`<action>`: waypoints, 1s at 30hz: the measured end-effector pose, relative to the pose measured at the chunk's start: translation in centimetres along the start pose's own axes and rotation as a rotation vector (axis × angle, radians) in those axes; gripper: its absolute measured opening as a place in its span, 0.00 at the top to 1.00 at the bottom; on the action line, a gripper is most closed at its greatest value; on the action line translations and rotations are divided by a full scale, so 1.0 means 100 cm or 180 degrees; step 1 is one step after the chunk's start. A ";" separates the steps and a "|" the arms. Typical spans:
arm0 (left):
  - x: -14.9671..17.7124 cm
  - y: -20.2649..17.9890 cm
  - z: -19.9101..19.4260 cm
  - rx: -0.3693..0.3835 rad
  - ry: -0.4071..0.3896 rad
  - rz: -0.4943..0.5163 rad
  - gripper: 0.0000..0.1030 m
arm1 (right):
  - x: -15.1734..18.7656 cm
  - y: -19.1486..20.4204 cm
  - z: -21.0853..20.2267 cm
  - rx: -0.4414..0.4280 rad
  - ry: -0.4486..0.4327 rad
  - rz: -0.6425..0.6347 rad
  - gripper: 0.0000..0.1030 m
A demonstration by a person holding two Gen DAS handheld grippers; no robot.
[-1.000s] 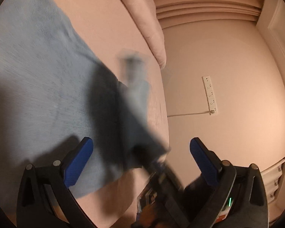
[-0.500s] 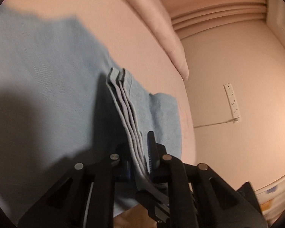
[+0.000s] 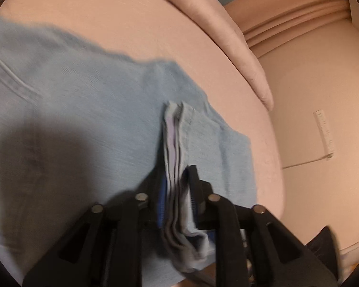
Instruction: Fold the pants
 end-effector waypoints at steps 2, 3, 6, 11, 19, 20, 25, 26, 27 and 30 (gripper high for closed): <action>-0.001 -0.006 -0.018 -0.0170 -0.0145 0.0188 0.64 | -0.001 -0.011 -0.013 -0.0159 -0.0010 0.0118 0.52; -0.001 -0.010 -0.027 -0.0261 -0.0224 0.0280 0.55 | -0.001 -0.020 -0.021 -0.0254 -0.0037 0.0228 0.52; 0.003 -0.028 -0.043 -0.0317 -0.0346 0.0594 0.52 | -0.006 -0.059 -0.046 -0.0266 -0.0255 0.0648 0.52; 0.026 -0.070 -0.016 -0.0243 -0.0097 0.1159 0.45 | -0.022 -0.120 -0.042 0.0272 -0.0270 0.1090 0.52; 0.067 -0.072 0.042 -0.0486 0.0372 0.1542 0.43 | -0.057 -0.148 0.028 0.0768 0.0247 0.0951 0.69; 0.067 -0.072 0.044 -0.0468 0.0371 0.1516 0.43 | -0.055 -0.149 0.044 0.0771 0.0462 0.0931 0.69; 0.062 -0.061 0.039 -0.0288 0.0425 0.1259 0.43 | -0.055 -0.144 0.036 0.0879 0.0499 0.0808 0.69; 0.059 -0.064 0.040 -0.0292 0.0419 0.1254 0.43 | -0.056 -0.145 0.031 0.0845 0.0490 0.0847 0.69; 0.060 -0.063 0.040 -0.0302 0.0410 0.1266 0.43 | -0.056 -0.143 0.024 0.0737 0.0412 0.0900 0.69; 0.061 -0.065 0.042 -0.0319 0.0390 0.1303 0.43 | -0.047 -0.130 -0.006 0.0602 0.0193 0.0873 0.69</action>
Point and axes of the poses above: each gripper's, at about its wrist camera, not at the fingertips, and z roughly the way its jaws point, y to its left, x to its underside, the point moved 1 cm from there along z, roughly the way its jaws point, and after that the axes turned 7 degrees about x, right-handed, at the moved point
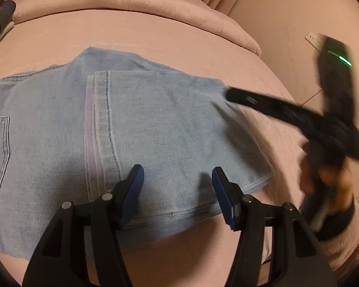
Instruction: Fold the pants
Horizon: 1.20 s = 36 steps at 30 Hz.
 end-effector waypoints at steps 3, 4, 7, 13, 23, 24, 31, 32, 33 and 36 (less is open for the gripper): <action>0.000 0.002 -0.003 0.0035 -0.0002 -0.0016 0.42 | 0.030 0.008 -0.034 -0.0019 -0.0153 -0.0138 0.69; 0.000 0.003 -0.005 0.0046 -0.0004 -0.0026 0.42 | 0.039 0.010 -0.039 0.0042 -0.0208 -0.0186 0.69; 0.000 0.002 -0.007 0.0053 -0.0007 -0.0032 0.41 | 0.065 0.015 -0.044 0.0216 -0.0285 -0.0336 0.69; 0.001 0.000 -0.009 0.0013 0.0002 -0.0037 0.41 | 0.086 0.028 -0.021 0.0395 -0.0256 -0.0440 0.69; 0.023 0.030 -0.090 0.0150 -0.0556 -0.0562 0.15 | 0.084 0.020 -0.024 0.0295 -0.0130 -0.0215 0.68; 0.029 0.040 -0.103 0.0130 -0.0641 -0.0662 0.15 | 0.082 0.023 -0.024 0.0330 -0.0111 -0.0241 0.67; 0.075 0.110 -0.175 -0.0029 -0.1044 -0.1463 0.15 | 0.076 0.031 -0.041 0.0276 -0.0203 -0.0198 0.51; 0.079 0.116 -0.180 -0.0028 -0.1085 -0.1542 0.15 | 0.075 0.034 -0.044 0.0263 -0.0237 -0.0217 0.51; 0.085 0.124 -0.186 -0.0014 -0.1146 -0.1647 0.15 | 0.074 0.038 -0.047 0.0239 -0.0267 -0.0247 0.51; 0.096 0.146 -0.194 0.0076 -0.1258 -0.1967 0.15 | 0.073 0.050 -0.048 0.0128 -0.0263 -0.0304 0.50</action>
Point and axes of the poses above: each gripper's, at about its wrist camera, not at the fingertips, and z roughly the way its jaws point, y to its left, x to its underside, the point moved 1 cm from there along z, roughly the way its jaws point, and after that the axes turned 7 degrees about x, right-handed, at the moved point
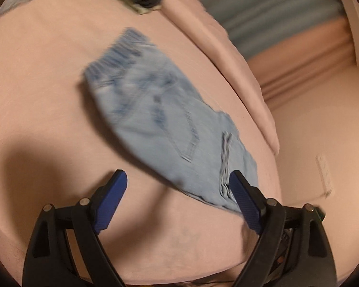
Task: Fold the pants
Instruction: 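Grasp the elastic waistband end of the jeans with the left gripper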
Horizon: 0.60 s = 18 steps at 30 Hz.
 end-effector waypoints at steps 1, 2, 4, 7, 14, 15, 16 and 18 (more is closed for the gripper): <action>-0.001 0.006 -0.001 0.0016 -0.0018 -0.0100 0.15 | 0.000 0.004 0.000 -0.0042 0.0007 -0.0006 0.50; -0.004 0.011 0.000 0.0060 -0.0036 -0.0205 0.15 | 0.000 0.007 0.001 -0.0072 0.0010 -0.0013 0.50; -0.006 0.018 0.001 0.0132 -0.0077 -0.0346 0.15 | 0.000 0.014 0.001 -0.0130 0.0010 -0.0035 0.50; -0.014 0.017 0.004 0.0146 -0.0145 -0.0356 0.15 | 0.001 0.025 0.002 -0.0186 0.0029 -0.0091 0.50; -0.048 0.016 0.036 -0.0096 -0.0272 -0.0429 0.10 | -0.001 0.038 0.001 -0.0242 0.0057 -0.0129 0.50; -0.052 0.016 0.039 -0.0103 -0.0325 -0.0455 0.05 | -0.001 0.040 0.000 -0.0246 0.0046 -0.0132 0.50; -0.055 0.015 0.041 -0.0061 -0.0383 -0.0474 0.02 | -0.002 0.041 -0.001 -0.0256 0.0032 -0.0137 0.50; -0.057 0.014 0.045 -0.0113 -0.0460 -0.0470 0.01 | -0.005 0.045 -0.001 -0.0271 0.0009 -0.0153 0.50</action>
Point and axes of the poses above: each gripper's, at about its wrist camera, not at the fingertips, and z roughly the way its jaws point, y to its left, x to its underside, the point moved 1 cm from there along z, roughly the way its jaws point, and after that the axes turned 7 degrees about x, right-handed, at the moved point
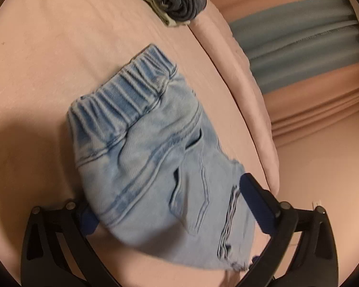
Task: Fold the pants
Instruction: 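Grasp the elastic waistband end of the jeans with the left gripper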
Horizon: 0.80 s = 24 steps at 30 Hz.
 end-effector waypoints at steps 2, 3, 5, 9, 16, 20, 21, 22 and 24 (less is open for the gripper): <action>0.000 -0.004 0.003 -0.0068 -0.0039 0.0069 0.02 | -0.004 0.003 0.001 -0.0015 -0.0014 -0.0020 0.50; 0.001 -0.005 0.002 -0.0077 -0.0045 0.0085 0.03 | -0.007 0.005 0.002 -0.0029 -0.0018 -0.0020 0.50; 0.001 -0.003 0.001 -0.0090 -0.0045 0.0079 0.14 | -0.014 0.009 0.005 -0.0105 -0.0031 -0.0006 0.50; -0.004 0.017 -0.007 -0.0087 0.0012 -0.0155 0.51 | -0.026 0.021 0.017 -0.0216 0.0004 -0.0007 0.50; -0.006 0.021 -0.011 -0.0139 0.0077 -0.0190 0.63 | -0.046 0.059 0.048 -0.0469 0.0153 -0.0160 0.50; -0.007 0.021 -0.011 -0.0142 0.0086 -0.0170 0.63 | -0.058 0.070 0.065 -0.0661 0.0264 -0.0151 0.50; -0.006 0.020 -0.011 -0.0147 0.0092 -0.0154 0.63 | -0.059 0.072 0.069 -0.0718 0.0302 -0.0138 0.50; -0.005 0.020 -0.012 -0.0150 0.0095 -0.0146 0.63 | -0.059 0.074 0.073 -0.0735 0.0327 -0.0137 0.50; -0.006 0.020 -0.012 -0.0161 0.0101 -0.0129 0.63 | -0.060 0.079 0.079 -0.0701 0.0339 -0.0186 0.50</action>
Point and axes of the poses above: each gripper's, at about its wrist camera, not at the fingertips, and z roughly the way its jaws point, y to its left, x to its underside, the point moved 1 cm from there along z, roughly the way its jaws point, and after that the axes turned 7 degrees about x, right-handed, at the moved point
